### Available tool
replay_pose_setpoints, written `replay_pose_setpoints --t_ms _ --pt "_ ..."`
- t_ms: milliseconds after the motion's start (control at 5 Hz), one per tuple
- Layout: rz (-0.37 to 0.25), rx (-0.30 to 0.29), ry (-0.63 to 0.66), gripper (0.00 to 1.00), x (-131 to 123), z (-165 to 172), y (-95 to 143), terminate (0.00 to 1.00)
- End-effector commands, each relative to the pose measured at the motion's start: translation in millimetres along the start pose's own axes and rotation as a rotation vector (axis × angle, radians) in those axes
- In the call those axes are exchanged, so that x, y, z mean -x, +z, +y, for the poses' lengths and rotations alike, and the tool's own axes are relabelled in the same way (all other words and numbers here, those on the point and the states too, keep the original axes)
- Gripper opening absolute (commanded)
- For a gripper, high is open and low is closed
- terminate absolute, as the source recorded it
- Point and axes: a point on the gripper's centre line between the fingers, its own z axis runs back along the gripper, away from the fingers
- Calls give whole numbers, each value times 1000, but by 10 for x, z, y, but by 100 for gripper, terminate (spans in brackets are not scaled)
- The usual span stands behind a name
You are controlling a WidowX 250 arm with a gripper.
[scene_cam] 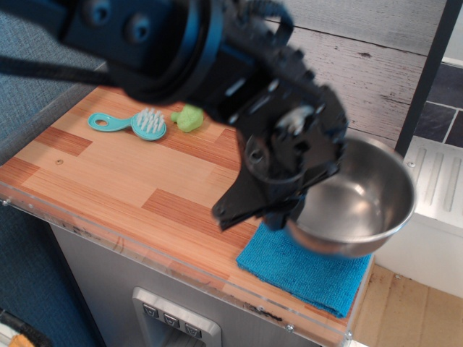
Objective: Put the pan on the blue cloth
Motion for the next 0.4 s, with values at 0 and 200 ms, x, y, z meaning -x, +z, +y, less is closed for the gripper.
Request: replay_pose_setpoints --t_ms 0,200 --pt "0 5 10 0 -32 71 36 0" --pt "25 0 -5 0 28 101 -37 0"
